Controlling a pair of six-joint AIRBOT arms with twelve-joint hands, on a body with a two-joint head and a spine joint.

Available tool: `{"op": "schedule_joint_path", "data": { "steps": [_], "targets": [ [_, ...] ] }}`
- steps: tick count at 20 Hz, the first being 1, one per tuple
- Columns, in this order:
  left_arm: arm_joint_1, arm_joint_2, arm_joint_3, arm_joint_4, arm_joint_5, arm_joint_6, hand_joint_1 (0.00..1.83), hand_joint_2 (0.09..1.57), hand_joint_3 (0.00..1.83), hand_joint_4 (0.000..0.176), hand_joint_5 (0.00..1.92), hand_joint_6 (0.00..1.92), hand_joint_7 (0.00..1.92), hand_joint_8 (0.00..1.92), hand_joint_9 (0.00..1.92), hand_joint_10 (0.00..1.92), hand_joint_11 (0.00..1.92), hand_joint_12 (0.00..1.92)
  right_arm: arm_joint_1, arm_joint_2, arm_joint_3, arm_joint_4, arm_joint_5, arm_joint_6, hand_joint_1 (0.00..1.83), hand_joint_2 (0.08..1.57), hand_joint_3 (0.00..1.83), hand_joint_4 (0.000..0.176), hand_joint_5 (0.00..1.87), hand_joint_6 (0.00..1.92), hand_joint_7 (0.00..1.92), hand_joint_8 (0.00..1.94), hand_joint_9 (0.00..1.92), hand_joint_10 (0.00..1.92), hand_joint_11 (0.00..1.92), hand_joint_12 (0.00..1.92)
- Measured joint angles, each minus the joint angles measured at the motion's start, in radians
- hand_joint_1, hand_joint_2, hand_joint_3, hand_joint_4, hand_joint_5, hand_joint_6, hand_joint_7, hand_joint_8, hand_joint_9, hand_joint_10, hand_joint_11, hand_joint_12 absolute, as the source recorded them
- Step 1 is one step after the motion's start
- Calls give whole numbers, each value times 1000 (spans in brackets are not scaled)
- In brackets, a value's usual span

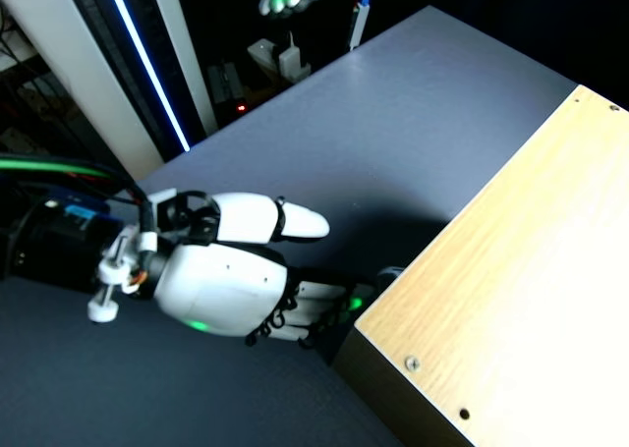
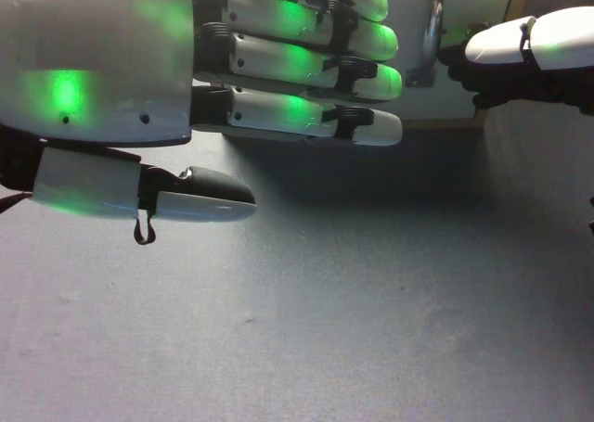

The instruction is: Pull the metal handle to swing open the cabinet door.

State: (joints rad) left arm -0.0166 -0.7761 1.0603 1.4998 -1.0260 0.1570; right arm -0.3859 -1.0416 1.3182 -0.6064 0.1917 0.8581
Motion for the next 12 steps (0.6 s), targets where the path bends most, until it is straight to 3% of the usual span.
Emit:
{"op": "schedule_joint_path", "data": {
  "steps": [12],
  "targets": [
    [0,0,0,0,0,0,0,1571,45,0,292,1,302,2,276,1,0,635,0,-25,30,47,10,0,0,1571,87,0,227,2,219,2,193,3,0,628]
  ]
}}
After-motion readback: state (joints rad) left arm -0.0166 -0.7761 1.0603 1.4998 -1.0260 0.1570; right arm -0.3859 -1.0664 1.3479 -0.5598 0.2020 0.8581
